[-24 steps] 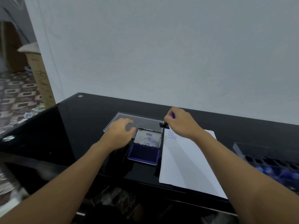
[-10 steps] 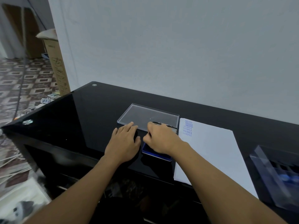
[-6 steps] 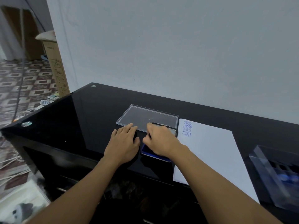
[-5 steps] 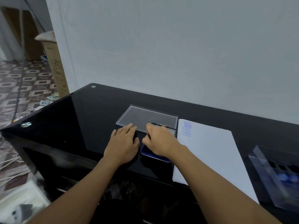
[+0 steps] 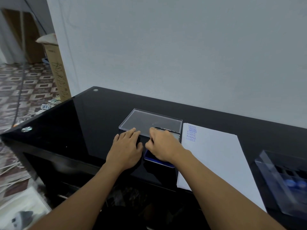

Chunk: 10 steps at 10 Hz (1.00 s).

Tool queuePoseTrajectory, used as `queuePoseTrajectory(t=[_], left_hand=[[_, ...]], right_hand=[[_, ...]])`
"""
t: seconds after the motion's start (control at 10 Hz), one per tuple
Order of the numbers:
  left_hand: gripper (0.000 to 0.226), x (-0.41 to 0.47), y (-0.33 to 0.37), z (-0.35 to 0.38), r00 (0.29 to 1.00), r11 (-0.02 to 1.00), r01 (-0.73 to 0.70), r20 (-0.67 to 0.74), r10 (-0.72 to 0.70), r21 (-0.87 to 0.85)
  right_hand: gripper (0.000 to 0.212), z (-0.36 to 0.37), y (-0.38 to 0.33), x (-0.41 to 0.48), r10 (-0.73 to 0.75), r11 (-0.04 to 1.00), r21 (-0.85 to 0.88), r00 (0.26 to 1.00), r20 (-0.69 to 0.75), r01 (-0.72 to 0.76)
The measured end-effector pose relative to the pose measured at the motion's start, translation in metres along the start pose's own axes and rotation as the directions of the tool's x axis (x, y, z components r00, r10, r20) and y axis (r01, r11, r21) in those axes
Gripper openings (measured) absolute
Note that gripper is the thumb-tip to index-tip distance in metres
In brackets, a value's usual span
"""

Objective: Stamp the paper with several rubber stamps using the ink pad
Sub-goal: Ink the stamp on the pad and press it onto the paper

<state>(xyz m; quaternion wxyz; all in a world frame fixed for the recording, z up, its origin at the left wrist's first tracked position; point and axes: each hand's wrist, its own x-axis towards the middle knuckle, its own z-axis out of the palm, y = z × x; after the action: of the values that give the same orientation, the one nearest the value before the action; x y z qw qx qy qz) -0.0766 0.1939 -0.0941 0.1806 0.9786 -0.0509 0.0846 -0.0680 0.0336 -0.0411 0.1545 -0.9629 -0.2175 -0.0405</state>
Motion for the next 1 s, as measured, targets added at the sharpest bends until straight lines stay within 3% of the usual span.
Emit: queuePoseTrajectory(t=[1.0], left_hand=[[0.054, -0.0007, 0.0003, 0.0003, 1.000, 1.000, 0.000, -0.007, 0.000, 0.003]], right_hand=[[0.015, 0.0000, -0.0020, 0.0001, 0.019, 0.999, -0.034, 1.000, -0.015, -0.020]])
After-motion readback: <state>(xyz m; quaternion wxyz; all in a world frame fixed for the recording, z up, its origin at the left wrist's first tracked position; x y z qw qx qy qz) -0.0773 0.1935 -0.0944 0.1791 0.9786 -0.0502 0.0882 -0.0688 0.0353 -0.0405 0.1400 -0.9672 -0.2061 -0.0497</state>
